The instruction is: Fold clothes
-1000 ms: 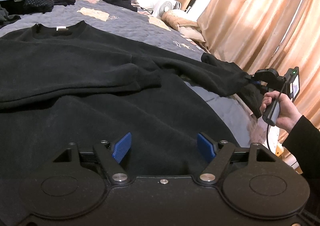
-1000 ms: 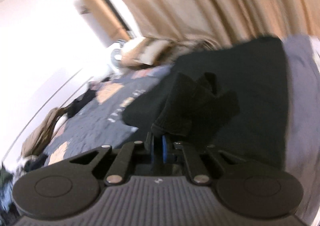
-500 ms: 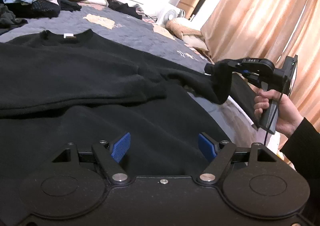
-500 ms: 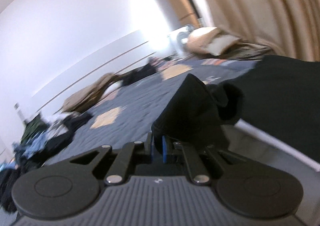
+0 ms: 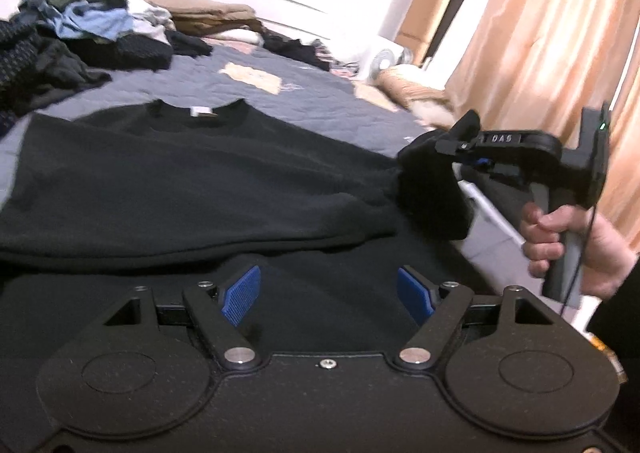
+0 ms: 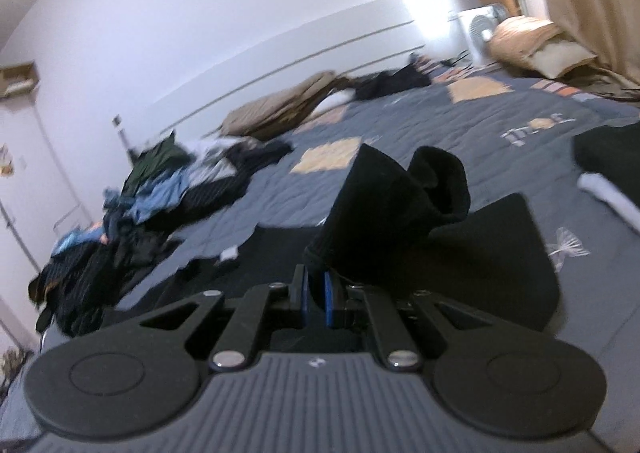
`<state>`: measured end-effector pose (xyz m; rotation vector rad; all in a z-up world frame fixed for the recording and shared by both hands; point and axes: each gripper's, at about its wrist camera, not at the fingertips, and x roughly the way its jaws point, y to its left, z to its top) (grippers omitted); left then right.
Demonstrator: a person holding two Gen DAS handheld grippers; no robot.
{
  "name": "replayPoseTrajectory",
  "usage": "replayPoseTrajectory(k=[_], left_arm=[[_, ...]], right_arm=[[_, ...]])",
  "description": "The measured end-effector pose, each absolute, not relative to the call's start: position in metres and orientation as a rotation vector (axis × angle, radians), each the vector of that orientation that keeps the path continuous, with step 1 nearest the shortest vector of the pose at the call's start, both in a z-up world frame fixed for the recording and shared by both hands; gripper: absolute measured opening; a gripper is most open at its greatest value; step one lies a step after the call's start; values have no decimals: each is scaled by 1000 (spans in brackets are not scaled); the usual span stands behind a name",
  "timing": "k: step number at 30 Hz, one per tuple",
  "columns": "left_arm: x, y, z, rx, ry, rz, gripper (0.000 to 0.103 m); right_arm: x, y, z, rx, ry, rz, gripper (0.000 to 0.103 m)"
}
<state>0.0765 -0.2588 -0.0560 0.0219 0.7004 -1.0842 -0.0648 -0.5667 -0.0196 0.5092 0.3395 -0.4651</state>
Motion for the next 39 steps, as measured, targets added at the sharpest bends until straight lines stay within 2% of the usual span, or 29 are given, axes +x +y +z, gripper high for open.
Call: replayPoseTrajectory(k=[4, 21, 30, 39], left_arm=[[72, -260, -58, 115, 693, -1051, 75], [78, -223, -60, 178, 693, -1015, 78], [94, -188, -58, 177, 694, -961, 78], [105, -163, -56, 167, 704, -923, 78]], right_arm=[[-50, -554, -22, 496, 369, -448, 8], [9, -500, -4, 488, 391, -307, 8], [47, -441, 9, 429, 435, -103, 8], [83, -397, -39, 348, 611, -64, 11]])
